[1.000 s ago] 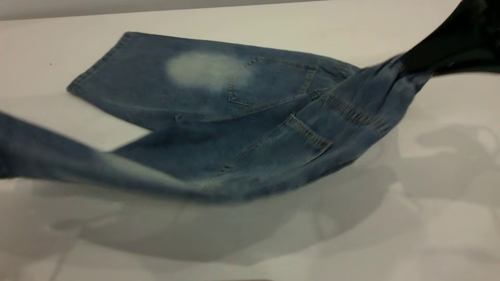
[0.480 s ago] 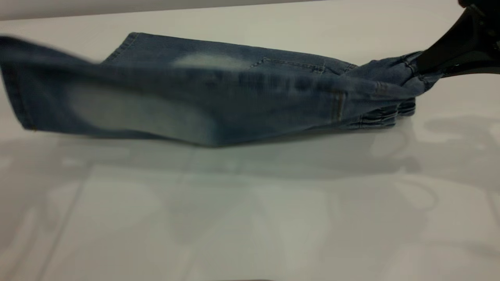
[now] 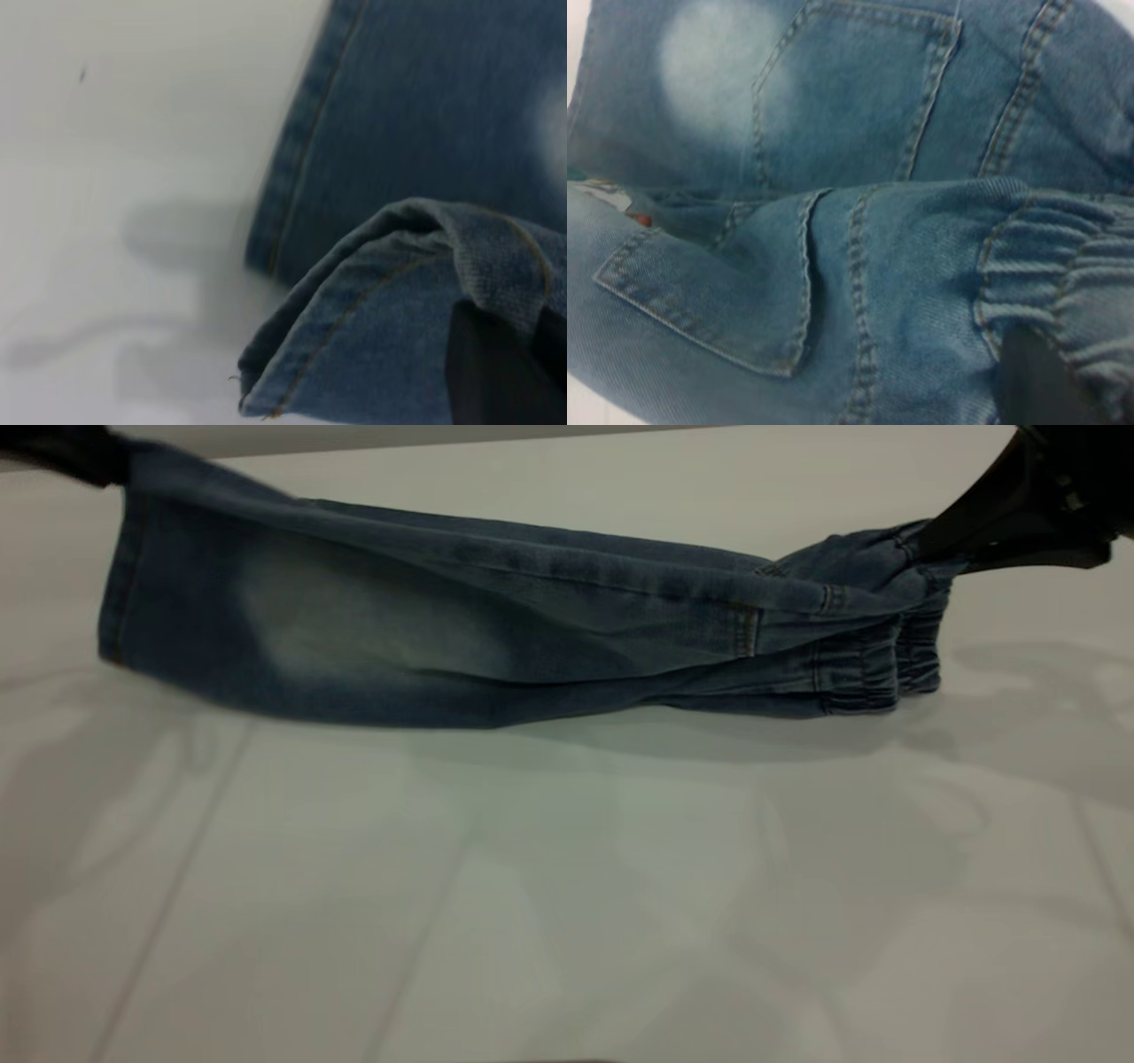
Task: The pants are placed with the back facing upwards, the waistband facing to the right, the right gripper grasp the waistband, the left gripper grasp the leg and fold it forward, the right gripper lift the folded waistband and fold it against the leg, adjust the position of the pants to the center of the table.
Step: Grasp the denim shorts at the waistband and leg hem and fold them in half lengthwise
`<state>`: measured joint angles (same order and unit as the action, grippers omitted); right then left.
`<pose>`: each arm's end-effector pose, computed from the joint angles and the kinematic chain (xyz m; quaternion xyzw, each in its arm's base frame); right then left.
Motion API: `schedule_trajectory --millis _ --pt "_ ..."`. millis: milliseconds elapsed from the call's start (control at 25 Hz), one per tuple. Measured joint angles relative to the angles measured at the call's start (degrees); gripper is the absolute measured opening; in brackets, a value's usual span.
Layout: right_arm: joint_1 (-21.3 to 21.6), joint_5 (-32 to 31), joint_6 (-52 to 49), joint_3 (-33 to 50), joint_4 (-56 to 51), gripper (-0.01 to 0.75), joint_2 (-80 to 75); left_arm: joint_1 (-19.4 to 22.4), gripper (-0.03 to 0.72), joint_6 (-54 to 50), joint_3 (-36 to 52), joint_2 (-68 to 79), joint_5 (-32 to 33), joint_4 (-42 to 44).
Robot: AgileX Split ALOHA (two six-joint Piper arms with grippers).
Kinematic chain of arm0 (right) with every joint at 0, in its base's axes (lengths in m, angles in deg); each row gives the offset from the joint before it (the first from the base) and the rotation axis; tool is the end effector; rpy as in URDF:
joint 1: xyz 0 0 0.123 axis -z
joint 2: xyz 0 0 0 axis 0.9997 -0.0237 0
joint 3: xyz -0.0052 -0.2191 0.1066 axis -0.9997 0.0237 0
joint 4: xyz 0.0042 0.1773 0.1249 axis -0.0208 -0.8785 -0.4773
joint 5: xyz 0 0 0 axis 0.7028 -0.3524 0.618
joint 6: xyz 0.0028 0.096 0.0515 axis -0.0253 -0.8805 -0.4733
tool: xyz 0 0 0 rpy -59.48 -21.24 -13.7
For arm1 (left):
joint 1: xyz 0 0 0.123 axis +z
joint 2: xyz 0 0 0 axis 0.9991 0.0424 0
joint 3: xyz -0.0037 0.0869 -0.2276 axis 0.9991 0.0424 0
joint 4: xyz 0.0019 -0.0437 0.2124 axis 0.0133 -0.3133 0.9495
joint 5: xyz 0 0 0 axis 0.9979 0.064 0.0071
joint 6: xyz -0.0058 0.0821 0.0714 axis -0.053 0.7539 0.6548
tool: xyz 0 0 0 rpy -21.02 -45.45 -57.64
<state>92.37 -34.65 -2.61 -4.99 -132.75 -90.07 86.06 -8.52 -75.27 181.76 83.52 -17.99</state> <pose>0.2974 0.0433 0.1005 0.1113 0.9136 0.3243 0.2185 0.3542 -0.0181 0.1620 -0.0117 0.9398 -0.0556 0.3370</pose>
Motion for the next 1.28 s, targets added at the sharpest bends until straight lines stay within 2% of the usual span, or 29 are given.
schedule_trajectory --millis 360,520,640,760,880,1000,1120,1200,1280 --pt "0.0 0.6 0.0 -7.2 -1.8 0.038 -9.4 -1.4 0.036 1.3 -6.1 7.6 -4.4 0.0" --pt "0.0 2.8 0.3 -8.6 -3.7 0.038 -10.5 -1.4 0.036 1.8 -7.6 10.5 -6.9 0.0" --pt "0.0 4.6 1.9 -8.7 -5.9 0.042 -10.6 -2.3 0.036 1.9 -8.1 12.7 -11.4 0.0" --pt "0.0 6.1 3.7 -8.7 -7.5 0.082 -10.7 -3.9 0.037 3.1 -8.1 15.4 -15.4 0.0" --pt "0.0 6.8 7.6 -8.7 -9.4 0.188 -10.7 -5.2 0.048 7.1 -8.1 17.7 -19.8 0.0" --pt "0.0 7.3 11.6 -8.7 -12.3 0.367 -10.7 -6.0 0.088 12.6 -8.1 18.3 -24.1 0.0" --pt "0.1 7.4 14.2 -8.7 -14.0 0.538 -10.7 -6.0 0.181 17.8 -8.1 18.3 -30.6 0.0" --pt "0.7 7.4 15.1 -8.7 -14.2 0.615 -10.7 -6.0 0.256 20.0 -8.1 18.2 -33.5 -0.1" --pt "1.6 7.4 15.2 -8.7 -13.9 0.654 -10.1 -6.0 0.340 20.9 -8.1 17.5 -33.2 -0.2"
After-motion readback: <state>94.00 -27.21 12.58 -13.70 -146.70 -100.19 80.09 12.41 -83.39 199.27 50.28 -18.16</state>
